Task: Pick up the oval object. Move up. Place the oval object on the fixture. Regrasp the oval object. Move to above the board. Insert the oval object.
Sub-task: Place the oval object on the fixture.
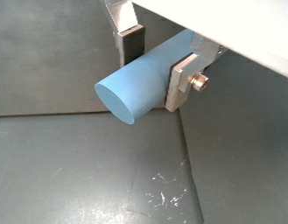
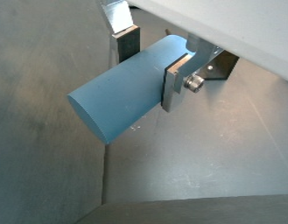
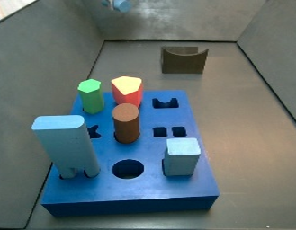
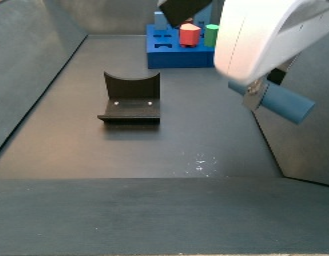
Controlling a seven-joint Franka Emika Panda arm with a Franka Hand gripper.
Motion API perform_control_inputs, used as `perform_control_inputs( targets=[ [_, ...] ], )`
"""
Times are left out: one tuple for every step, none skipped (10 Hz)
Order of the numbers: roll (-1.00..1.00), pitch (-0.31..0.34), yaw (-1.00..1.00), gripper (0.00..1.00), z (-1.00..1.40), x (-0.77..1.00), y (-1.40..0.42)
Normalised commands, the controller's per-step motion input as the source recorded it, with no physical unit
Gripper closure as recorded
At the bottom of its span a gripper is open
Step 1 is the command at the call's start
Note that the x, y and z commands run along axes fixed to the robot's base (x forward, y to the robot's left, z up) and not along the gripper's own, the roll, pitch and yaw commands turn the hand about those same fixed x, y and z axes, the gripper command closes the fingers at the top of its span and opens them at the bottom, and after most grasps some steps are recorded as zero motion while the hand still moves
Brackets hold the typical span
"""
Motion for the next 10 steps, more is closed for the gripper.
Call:
perform_control_inputs(
  targets=[
    [0.12,0.118,0.03,1.00,0.65,-0.03,-0.01],
    [0.12,0.117,0.03,1.00,0.57,-0.02,0.00],
    [0.11,0.121,0.03,1.00,0.45,-0.02,0.00],
    [0.10,0.119,0.03,1.00,0.36,-0.02,0.00],
    [0.10,0.116,0.03,1.00,0.29,-0.02,0.00],
    [0.07,-0.152,-1.00,1.00,0.29,1.00,-0.98],
    [0.07,-0.152,-1.00,1.00,0.27,1.00,-0.98],
    [0.07,-0.145,-1.00,1.00,0.25,1.00,-0.95],
    [0.07,-0.148,-1.00,1.00,0.24,1.00,-0.91],
    [0.07,-0.146,-1.00,1.00,0.22,1.00,-0.84]
  ],
)
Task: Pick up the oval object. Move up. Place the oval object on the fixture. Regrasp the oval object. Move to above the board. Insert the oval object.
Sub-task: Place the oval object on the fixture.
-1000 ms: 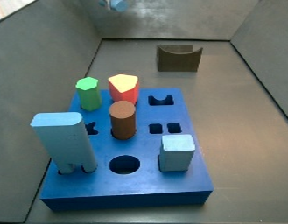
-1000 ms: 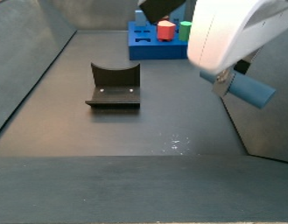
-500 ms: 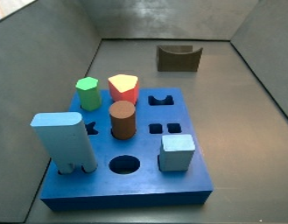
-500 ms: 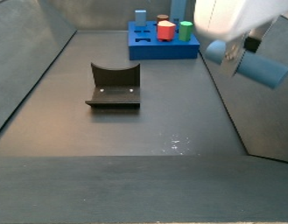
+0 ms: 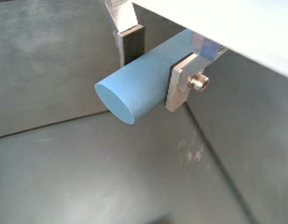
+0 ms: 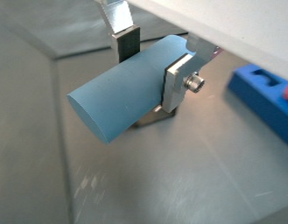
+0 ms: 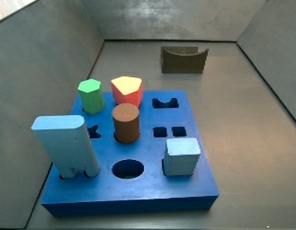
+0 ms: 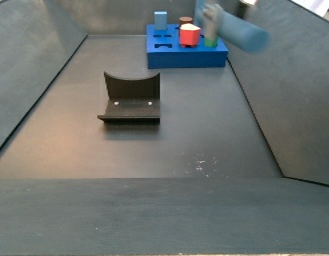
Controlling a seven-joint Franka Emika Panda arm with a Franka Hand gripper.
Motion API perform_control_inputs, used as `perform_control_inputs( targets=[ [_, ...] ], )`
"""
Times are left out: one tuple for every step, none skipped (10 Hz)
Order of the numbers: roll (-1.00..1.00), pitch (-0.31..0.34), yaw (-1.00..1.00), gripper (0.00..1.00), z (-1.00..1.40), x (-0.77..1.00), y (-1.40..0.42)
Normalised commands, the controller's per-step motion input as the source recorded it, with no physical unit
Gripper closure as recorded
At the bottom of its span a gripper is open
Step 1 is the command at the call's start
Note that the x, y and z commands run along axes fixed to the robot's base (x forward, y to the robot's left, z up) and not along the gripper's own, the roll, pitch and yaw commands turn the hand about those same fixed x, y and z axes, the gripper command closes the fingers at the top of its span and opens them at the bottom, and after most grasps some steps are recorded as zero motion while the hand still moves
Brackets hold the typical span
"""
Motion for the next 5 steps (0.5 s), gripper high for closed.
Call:
perform_control_inputs(
  targets=[
    [0.07,-0.142,-1.00,1.00,0.20,1.00,-0.78],
    [0.08,-0.137,-1.00,1.00,0.18,1.00,-0.71],
    [0.09,-0.134,-1.00,1.00,0.16,1.00,-0.67],
    [0.10,-0.105,-0.87,1.00,0.13,1.00,-0.55],
    [0.10,-0.080,-0.71,1.00,0.11,1.00,-0.50]
  ],
)
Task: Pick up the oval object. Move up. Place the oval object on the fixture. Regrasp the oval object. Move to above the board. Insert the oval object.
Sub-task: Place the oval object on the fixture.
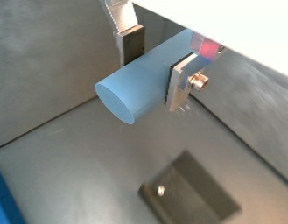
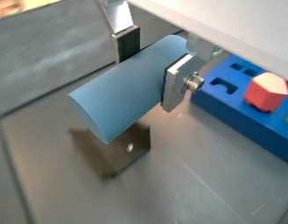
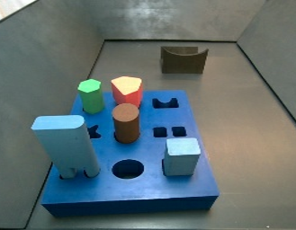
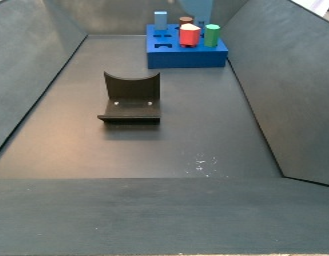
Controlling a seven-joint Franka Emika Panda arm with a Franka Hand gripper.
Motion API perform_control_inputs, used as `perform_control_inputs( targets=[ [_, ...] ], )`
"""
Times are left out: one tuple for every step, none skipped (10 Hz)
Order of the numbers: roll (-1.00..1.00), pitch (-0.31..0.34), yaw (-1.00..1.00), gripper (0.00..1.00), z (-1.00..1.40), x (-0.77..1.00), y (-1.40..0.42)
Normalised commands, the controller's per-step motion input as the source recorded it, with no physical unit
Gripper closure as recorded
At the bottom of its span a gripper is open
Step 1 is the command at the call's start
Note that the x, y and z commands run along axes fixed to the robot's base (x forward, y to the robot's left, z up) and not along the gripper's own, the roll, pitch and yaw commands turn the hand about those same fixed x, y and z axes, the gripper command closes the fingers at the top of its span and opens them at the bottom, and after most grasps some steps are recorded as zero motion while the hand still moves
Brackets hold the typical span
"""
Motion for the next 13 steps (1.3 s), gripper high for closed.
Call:
perform_control_inputs(
  targets=[
    [0.09,-0.024,-0.35,1.00,0.08,1.00,-0.39],
    [0.09,-0.006,-0.25,1.00,0.06,1.00,-0.35],
    [0.09,0.022,-0.14,1.00,0.05,1.00,-0.27],
    [0.09,0.042,-0.09,1.00,0.04,1.00,-0.23],
    [0.09,0.067,-0.03,1.00,0.03,1.00,-0.17],
    [-1.00,0.163,0.02,1.00,-0.76,1.00,0.52],
    [-1.00,0.158,0.01,1.00,-0.73,0.92,0.54],
    [-1.00,0.146,-0.01,1.00,-0.62,0.88,0.46],
    [-1.00,0.136,-0.03,1.00,-0.37,0.78,0.25],
    [-1.00,0.139,-0.03,1.00,-0.19,0.70,0.13],
    [-1.00,0.168,-0.05,1.00,-0.05,0.55,0.09],
    [-1.00,0.176,-0.06,1.00,-0.05,0.46,0.08],
    [-1.00,0.175,-0.09,1.00,-0.05,0.37,0.06]
  ],
)
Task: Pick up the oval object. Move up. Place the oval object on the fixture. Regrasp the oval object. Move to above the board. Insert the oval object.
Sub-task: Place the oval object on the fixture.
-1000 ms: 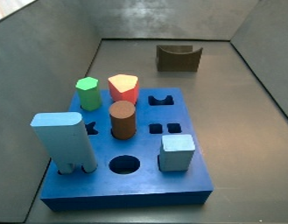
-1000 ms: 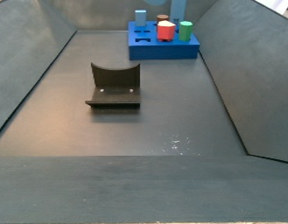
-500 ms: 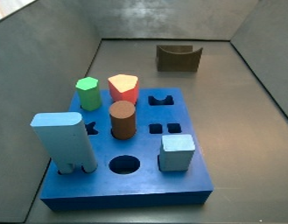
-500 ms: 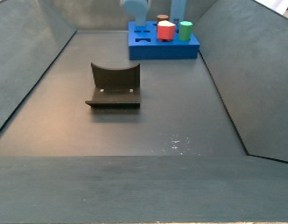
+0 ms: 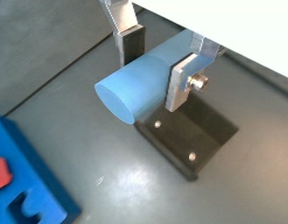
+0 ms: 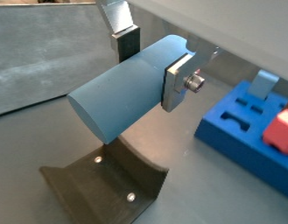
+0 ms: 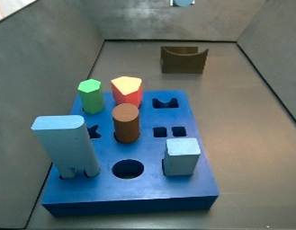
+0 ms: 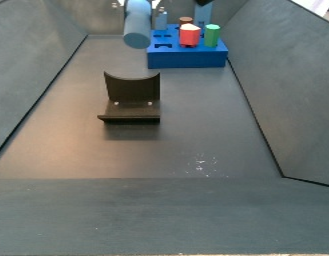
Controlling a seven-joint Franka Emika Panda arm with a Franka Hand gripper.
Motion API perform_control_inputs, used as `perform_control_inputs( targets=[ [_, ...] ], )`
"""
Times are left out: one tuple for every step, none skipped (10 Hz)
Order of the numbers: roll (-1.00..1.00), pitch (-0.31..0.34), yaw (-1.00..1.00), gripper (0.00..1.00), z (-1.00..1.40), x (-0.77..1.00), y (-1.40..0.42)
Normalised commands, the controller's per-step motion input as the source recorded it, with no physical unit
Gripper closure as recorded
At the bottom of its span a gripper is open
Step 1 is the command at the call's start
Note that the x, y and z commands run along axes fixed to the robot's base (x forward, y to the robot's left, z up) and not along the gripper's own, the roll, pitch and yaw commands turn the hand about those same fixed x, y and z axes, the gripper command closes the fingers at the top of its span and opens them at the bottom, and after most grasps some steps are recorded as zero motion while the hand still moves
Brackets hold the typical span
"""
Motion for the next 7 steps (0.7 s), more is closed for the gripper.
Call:
perform_control_inputs(
  targets=[
    [-1.00,0.176,-0.10,1.00,-0.04,0.32,0.06],
    [-1.00,0.183,-0.14,1.00,-0.02,0.23,0.05],
    [-0.90,0.167,-0.15,1.00,-0.02,0.16,0.05],
    [-0.67,0.125,-0.16,1.00,-0.02,0.08,0.05],
    [-0.50,0.082,-0.16,1.00,-0.02,0.06,0.05],
    [-0.28,0.042,-0.14,1.00,-0.01,0.06,0.03],
    [-1.00,0.191,-0.08,1.00,-1.00,0.13,0.13]
  ],
)
